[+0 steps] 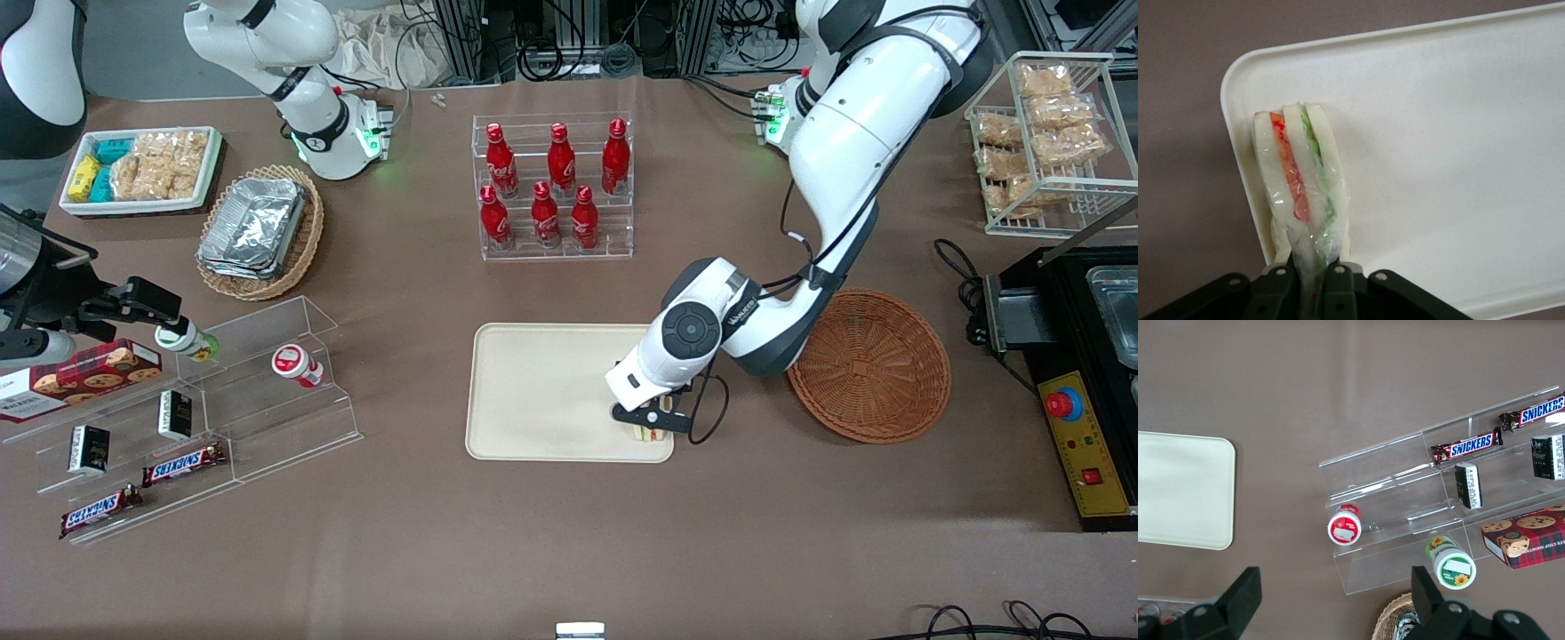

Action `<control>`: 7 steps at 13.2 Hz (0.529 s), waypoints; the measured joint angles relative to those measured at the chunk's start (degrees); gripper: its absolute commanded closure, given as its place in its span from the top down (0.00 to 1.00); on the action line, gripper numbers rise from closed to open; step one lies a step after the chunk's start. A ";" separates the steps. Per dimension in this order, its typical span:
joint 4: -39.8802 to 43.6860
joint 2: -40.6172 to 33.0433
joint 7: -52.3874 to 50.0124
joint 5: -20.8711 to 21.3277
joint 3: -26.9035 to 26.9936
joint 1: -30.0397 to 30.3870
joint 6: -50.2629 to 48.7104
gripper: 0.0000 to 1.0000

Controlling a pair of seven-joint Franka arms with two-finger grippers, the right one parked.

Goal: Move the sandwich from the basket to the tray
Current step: 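Carry the held sandwich over to the cream tray and lower it, then open the left gripper to release the sandwich on the tray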

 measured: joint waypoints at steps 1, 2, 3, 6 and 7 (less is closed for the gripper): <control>0.13 0.00 0.00 0.08 -0.01 -0.06 0.00 1.00; 0.25 0.01 0.00 0.15 -0.01 -0.08 0.00 1.00; 0.41 0.02 0.00 0.22 0.00 -0.08 0.02 1.00; 1.46 -0.17 0.00 0.28 -0.01 -0.07 0.10 1.00; 2.06 -0.59 0.00 0.28 0.00 -0.02 -0.06 1.00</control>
